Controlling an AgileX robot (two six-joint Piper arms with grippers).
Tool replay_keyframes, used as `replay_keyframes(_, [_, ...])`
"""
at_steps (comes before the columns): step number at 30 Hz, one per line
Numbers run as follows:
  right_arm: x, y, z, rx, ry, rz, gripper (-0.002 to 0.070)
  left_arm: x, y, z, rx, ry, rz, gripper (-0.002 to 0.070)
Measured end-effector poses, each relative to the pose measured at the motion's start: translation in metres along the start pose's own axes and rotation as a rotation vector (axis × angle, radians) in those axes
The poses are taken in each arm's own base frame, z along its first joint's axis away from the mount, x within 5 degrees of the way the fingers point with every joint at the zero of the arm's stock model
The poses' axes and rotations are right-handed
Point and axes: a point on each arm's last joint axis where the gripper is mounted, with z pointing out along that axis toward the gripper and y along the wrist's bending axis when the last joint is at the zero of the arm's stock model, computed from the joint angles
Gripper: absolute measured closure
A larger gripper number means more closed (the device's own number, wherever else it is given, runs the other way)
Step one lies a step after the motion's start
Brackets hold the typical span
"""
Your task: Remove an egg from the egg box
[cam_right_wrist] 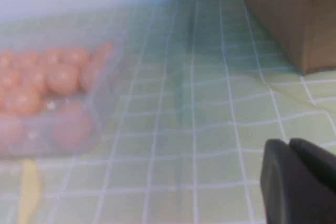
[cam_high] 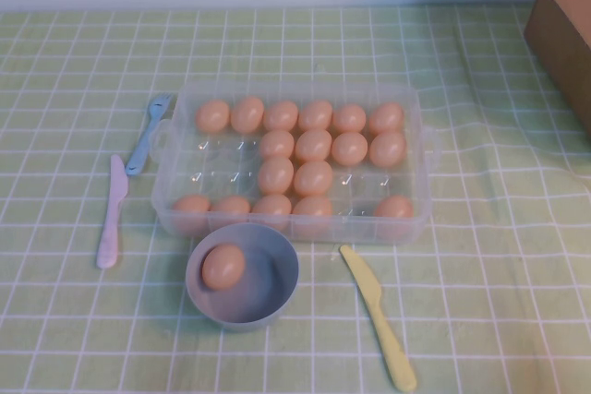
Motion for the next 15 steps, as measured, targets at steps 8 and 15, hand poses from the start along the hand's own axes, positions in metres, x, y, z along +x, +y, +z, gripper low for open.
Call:
replay_keyframes(8, [-0.018, 0.003, -0.002, -0.071, -0.184, 0.456, 0.0694, 0.000, 0.000, 0.000, 0.000, 0.000, 0.000, 0.0678])
replay_keyframes(15, [-0.019, 0.002, -0.002, -0.089, -0.202, 0.576, 0.0694, 0.000, 0.000, 0.000, 0.000, 0.000, 0.000, 0.0678])
